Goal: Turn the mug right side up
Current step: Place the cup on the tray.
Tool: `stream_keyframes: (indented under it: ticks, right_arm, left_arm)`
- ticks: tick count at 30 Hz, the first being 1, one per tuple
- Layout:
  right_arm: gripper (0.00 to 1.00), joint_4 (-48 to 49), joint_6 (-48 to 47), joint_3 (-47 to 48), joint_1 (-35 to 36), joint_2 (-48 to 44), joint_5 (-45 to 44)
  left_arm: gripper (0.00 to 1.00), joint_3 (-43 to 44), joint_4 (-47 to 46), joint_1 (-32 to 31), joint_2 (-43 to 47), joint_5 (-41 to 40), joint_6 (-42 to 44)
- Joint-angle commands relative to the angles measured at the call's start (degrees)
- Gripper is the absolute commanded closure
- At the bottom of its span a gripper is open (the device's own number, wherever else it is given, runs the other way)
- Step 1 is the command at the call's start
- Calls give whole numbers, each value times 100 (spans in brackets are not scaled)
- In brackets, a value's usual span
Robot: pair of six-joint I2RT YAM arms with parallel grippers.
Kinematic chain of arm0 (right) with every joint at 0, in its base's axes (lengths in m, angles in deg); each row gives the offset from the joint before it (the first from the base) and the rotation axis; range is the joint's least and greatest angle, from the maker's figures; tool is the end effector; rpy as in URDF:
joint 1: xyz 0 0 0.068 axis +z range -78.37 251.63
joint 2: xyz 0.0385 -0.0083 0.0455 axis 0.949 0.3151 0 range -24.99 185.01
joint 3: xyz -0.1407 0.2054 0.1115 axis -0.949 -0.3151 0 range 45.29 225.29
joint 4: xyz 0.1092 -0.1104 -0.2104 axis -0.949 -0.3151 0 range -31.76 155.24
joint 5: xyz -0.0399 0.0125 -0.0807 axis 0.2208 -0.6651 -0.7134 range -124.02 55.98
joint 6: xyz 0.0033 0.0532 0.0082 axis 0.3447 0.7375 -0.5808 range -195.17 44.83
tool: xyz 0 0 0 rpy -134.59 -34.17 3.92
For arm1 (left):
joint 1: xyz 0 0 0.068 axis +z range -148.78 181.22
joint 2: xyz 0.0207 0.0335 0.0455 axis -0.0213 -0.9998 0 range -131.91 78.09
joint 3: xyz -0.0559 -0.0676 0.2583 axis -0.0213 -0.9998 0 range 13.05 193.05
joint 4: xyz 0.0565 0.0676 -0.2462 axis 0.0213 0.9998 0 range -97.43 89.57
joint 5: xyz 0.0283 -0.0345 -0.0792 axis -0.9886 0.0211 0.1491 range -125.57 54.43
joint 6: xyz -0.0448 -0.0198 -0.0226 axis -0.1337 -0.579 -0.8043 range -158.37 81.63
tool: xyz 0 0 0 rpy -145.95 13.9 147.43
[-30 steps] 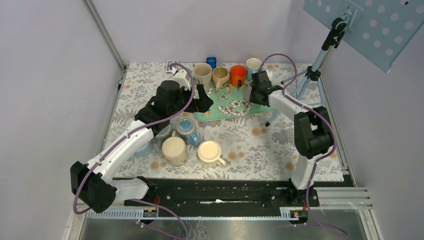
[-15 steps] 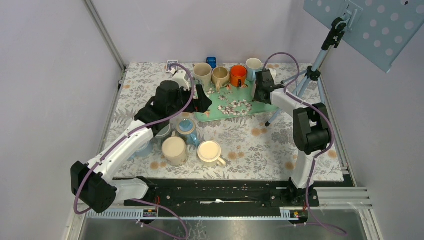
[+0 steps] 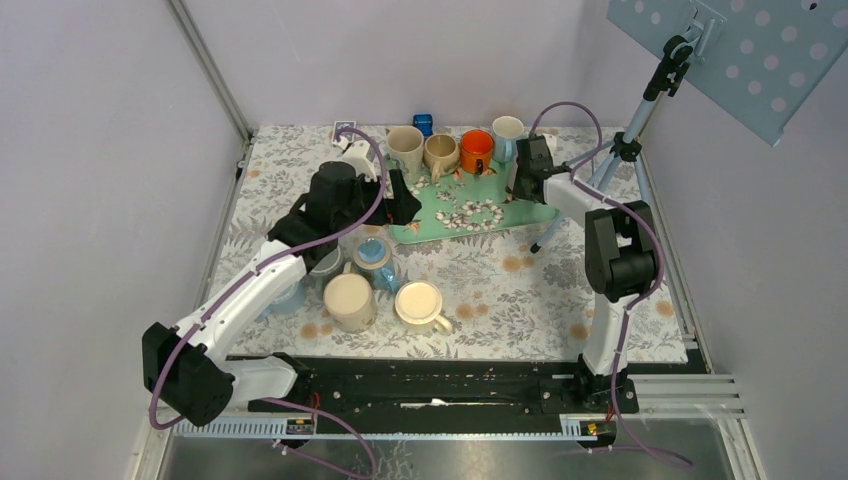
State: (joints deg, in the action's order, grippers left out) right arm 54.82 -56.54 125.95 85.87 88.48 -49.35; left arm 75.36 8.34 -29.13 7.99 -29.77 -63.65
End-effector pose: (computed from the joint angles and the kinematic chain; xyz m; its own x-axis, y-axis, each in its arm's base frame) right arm 0.4312 0.0997 0.1991 -0.6452 0.1541 -0.7483 0.1641 0.9845 0.0612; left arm 0.2410 -0.1453 0.3442 -0.5607 -0.1638 -0.8116 0.3796 0.8203 -0.4278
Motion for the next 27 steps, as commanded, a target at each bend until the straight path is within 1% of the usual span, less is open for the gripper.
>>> stream_keyframes:
  ticks: [1,5,10,14,17,24,27]
  right_arm:
    - [76,7,-181,368,-47,132,49]
    - [74,-42,-240,507,-52,251,49]
    - [69,-90,-293,673,-86,386,39]
    - [61,-131,-324,736,-112,439,39]
    - [54,-144,-325,738,-123,418,47]
    - [42,-380,-283,893,-124,201,97]
    - [32,-509,-209,876,-123,-9,108]
  left_arm:
    - [1,-9,-346,73,122,119,15]
    - [1,1,-357,97,98,173,-3]
    - [1,1,-355,108,82,227,-12]
    - [1,1,-364,117,62,260,-29]
    - [1,1,-369,117,51,268,-38]
    - [1,-15,-409,134,15,433,-48]
    - [1,-34,-434,143,14,470,-65]
